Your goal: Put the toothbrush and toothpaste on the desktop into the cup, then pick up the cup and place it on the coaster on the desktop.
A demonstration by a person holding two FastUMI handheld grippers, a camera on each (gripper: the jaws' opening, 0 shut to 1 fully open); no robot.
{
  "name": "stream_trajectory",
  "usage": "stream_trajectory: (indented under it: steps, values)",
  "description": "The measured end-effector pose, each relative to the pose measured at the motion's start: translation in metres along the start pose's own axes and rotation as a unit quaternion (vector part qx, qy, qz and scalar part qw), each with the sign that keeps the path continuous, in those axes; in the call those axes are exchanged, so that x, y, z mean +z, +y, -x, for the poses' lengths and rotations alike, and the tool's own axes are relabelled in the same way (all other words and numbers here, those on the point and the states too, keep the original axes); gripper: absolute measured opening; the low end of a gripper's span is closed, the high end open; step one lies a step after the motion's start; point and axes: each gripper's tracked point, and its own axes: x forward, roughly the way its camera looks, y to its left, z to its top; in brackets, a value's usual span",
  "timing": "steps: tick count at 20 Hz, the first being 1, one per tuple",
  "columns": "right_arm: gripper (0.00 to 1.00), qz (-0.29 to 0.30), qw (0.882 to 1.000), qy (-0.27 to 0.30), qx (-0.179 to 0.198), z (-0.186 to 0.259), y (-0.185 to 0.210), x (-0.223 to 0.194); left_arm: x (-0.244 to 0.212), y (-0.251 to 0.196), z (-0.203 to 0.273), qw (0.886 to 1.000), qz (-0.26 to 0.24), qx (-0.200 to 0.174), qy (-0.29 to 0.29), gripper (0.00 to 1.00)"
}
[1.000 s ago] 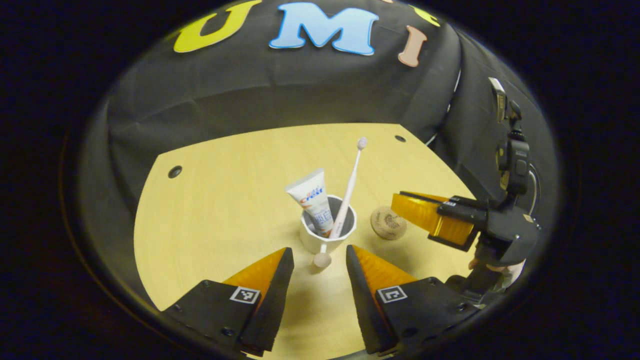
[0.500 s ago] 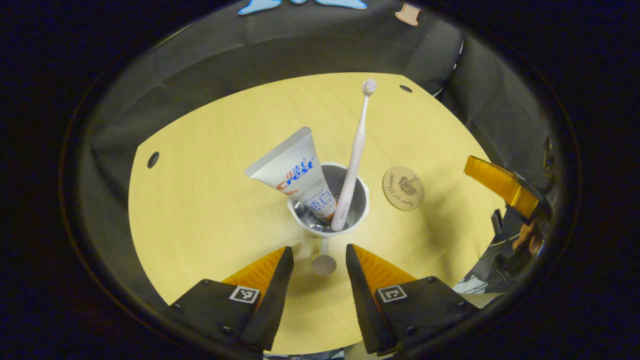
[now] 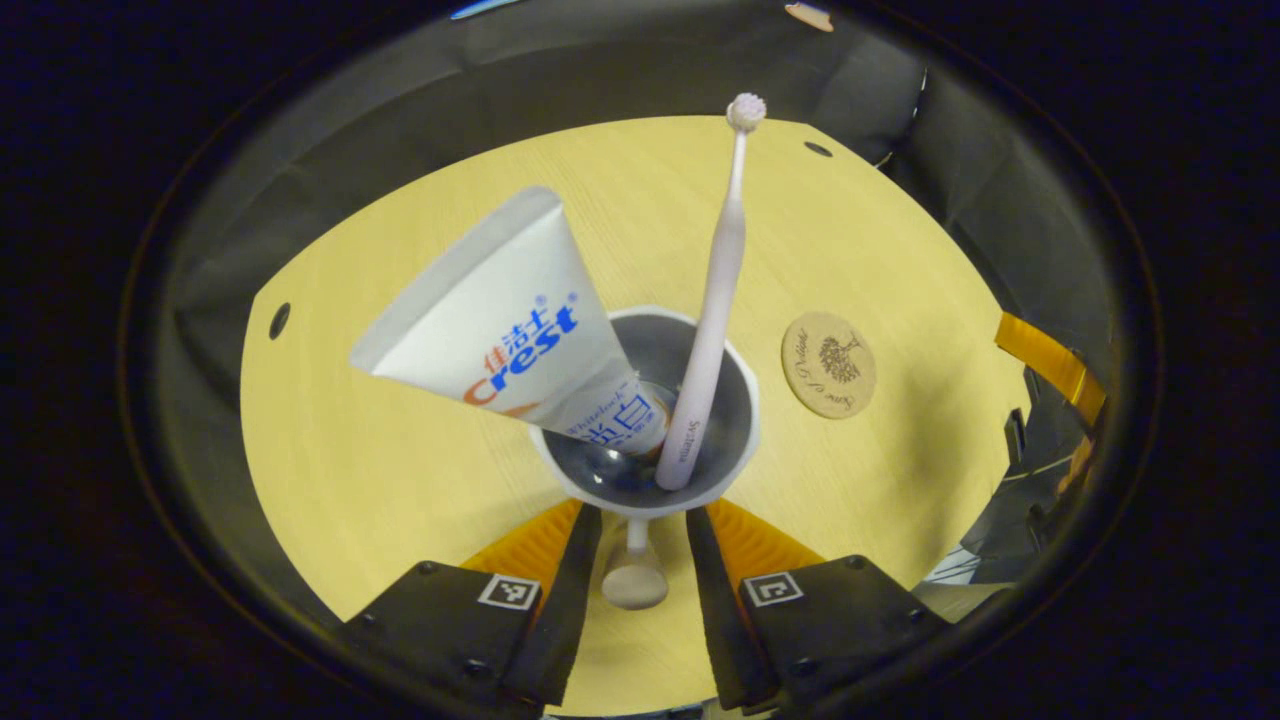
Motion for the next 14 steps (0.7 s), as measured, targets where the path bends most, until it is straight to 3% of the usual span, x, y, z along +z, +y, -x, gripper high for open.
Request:
stream_trajectory:
  steps: [1,3,14]
  values:
    - [0.17,0.002,1.000,0.001,-0.002,0.001,-0.002,-0.001,0.002,-0.001,-0.002,1.000,0.003,0.000,-0.002,0.60]
    - [0.17,0.004,1.000,0.003,-0.005,0.004,-0.008,-0.002,0.004,0.001,-0.006,1.000,0.009,0.003,-0.014,0.36]
    - [0.17,0.008,1.000,0.020,-0.006,0.006,-0.013,-0.005,0.017,-0.007,-0.007,0.993,0.003,0.008,-0.118,0.31]
